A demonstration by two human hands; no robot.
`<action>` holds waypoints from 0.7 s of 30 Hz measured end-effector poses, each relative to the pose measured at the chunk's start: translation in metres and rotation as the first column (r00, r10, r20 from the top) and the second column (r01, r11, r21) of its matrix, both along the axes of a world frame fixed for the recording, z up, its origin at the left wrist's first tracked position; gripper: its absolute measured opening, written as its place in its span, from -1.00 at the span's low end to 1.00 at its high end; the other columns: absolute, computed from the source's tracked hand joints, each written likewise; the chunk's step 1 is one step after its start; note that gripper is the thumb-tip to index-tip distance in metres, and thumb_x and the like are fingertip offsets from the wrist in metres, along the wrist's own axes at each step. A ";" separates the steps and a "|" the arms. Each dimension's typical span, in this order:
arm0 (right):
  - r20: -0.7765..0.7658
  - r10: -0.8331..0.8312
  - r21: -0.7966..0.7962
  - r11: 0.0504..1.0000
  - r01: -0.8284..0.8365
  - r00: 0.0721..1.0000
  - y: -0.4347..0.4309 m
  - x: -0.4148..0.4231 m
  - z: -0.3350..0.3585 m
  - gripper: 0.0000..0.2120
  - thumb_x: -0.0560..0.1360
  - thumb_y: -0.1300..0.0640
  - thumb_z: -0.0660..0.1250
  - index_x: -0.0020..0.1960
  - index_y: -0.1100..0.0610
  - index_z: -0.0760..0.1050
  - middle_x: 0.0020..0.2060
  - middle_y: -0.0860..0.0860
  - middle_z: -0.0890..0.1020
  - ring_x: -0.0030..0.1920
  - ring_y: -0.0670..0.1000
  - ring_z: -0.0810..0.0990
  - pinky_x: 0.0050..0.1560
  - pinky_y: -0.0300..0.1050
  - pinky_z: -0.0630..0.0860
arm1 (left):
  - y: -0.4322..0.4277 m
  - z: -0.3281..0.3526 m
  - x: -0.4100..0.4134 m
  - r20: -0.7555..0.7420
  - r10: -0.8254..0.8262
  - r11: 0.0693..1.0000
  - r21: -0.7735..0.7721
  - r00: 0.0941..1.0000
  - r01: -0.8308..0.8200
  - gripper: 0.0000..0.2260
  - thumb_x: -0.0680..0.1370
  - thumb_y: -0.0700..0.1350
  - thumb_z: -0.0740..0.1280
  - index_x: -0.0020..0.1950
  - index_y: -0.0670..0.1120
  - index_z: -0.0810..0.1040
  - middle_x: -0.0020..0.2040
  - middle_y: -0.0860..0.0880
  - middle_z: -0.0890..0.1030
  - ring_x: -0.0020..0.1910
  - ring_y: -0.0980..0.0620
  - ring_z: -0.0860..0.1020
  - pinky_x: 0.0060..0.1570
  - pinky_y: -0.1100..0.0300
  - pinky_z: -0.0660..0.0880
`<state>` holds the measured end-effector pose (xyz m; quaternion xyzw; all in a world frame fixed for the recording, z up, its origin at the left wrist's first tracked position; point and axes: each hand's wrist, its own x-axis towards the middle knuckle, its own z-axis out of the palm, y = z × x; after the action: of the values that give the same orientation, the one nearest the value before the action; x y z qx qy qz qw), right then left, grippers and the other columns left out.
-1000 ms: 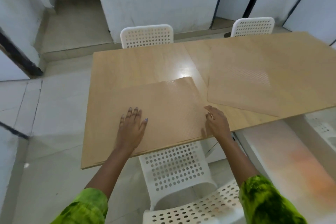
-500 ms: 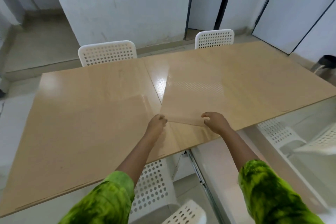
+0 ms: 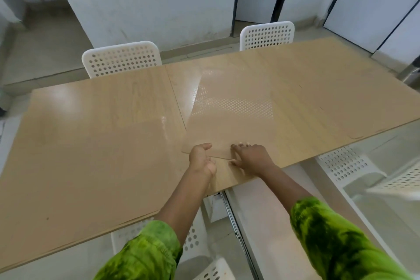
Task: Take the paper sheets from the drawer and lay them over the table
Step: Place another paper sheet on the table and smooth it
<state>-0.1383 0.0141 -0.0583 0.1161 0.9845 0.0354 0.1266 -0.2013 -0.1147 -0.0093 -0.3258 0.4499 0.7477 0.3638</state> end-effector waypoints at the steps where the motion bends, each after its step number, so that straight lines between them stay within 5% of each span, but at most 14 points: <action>1: 0.011 0.015 0.012 1.000 -0.015 1.000 -0.001 -0.002 -0.003 -0.46 0.55 -0.19 0.07 0.43 0.07 0.21 0.28 0.12 0.48 0.14 0.16 0.55 -0.01 -0.02 0.48 | 0.003 0.005 0.001 0.013 0.043 0.999 0.017 0.999 -0.043 -0.93 0.53 -0.35 0.16 -0.04 -0.26 0.41 0.37 -0.11 0.26 0.26 -0.14 0.40 0.40 0.12 0.16; 3: 0.021 0.041 0.033 0.999 -0.042 0.999 0.000 -0.006 -0.007 -0.48 0.57 -0.17 0.05 0.42 0.10 0.22 0.26 0.17 0.49 0.12 0.19 0.56 -0.03 0.01 0.48 | 0.009 0.007 -0.001 0.025 0.144 0.989 0.033 0.989 -0.145 -0.90 0.55 -0.32 0.15 -0.16 -0.21 0.37 0.18 -0.07 0.30 -0.20 -0.06 0.41 0.23 0.15 0.30; 4: 0.019 0.055 0.049 0.997 -0.056 0.998 0.001 -0.008 -0.008 -0.49 0.57 -0.16 0.04 0.40 0.12 0.23 0.23 0.18 0.51 0.09 0.20 0.57 -0.05 0.01 0.48 | 0.009 0.008 -0.001 0.021 0.183 0.982 0.042 0.983 -0.184 -0.94 0.55 -0.30 0.16 -0.04 -0.23 0.42 0.14 -0.09 0.34 -0.23 -0.05 0.38 0.15 0.17 0.34; 7: 0.005 0.095 0.102 0.990 -0.095 0.995 0.003 -0.010 -0.006 -0.48 0.57 -0.17 0.05 0.35 0.18 0.28 0.13 0.18 0.58 0.04 0.20 0.60 -0.10 -0.02 0.48 | 0.006 0.005 0.000 0.007 0.240 0.967 0.082 0.971 -0.240 -0.60 0.53 -0.24 0.21 0.38 -0.22 0.30 0.21 -0.12 0.40 0.00 -0.04 0.39 0.11 0.18 0.39; 10: -0.009 0.094 0.104 0.990 -0.093 0.995 0.001 -0.012 -0.006 -0.46 0.55 -0.21 0.05 0.31 0.19 0.32 0.09 0.17 0.60 0.03 0.19 0.60 -0.12 -0.04 0.46 | 0.005 0.002 0.001 0.013 0.314 0.943 0.115 0.949 -0.313 -0.58 0.51 -0.21 0.24 0.37 -0.13 0.31 0.41 -0.16 0.27 0.12 -0.07 0.37 0.30 0.13 0.33; 12: -0.028 0.095 0.090 0.992 -0.092 0.995 0.001 -0.012 -0.005 -0.48 0.55 -0.21 0.06 0.26 0.18 0.36 0.06 0.17 0.61 0.01 0.20 0.61 -0.14 -0.04 0.45 | 0.007 0.001 0.002 -0.015 0.359 0.924 0.144 0.933 -0.353 -0.63 0.51 -0.22 0.24 0.31 -0.08 0.34 0.39 -0.15 0.28 0.13 -0.11 0.40 0.27 0.13 0.36; 17: -0.051 0.040 -0.039 0.998 -0.042 0.998 0.013 -0.014 0.006 -0.57 0.56 -0.17 0.08 0.28 0.04 0.43 0.01 0.14 0.65 0.00 0.17 0.61 -0.07 -0.07 0.48 | 0.020 0.002 0.009 -0.139 0.423 0.899 0.187 0.896 -0.395 -0.38 0.46 -0.29 0.32 0.45 -0.08 0.13 0.39 -0.14 0.27 0.16 -0.17 0.47 0.19 0.14 0.40; 21: -0.072 -0.094 -0.284 0.956 0.070 0.993 0.023 -0.014 0.014 -0.65 0.59 -0.04 0.10 0.32 0.01 0.44 0.14 0.10 0.63 0.12 0.14 0.58 0.05 -0.07 0.46 | 0.034 -0.004 0.018 -0.363 0.250 0.967 0.038 0.898 -0.253 -0.19 0.44 -0.20 0.42 0.51 -0.05 -0.04 0.48 -0.10 0.06 0.39 -0.14 0.32 0.28 0.15 0.28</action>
<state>-0.1522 0.0371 -0.0439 0.1390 0.9784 -0.1147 0.1011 -0.1828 -0.0811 -0.0135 -0.2387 0.4675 0.8335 0.1728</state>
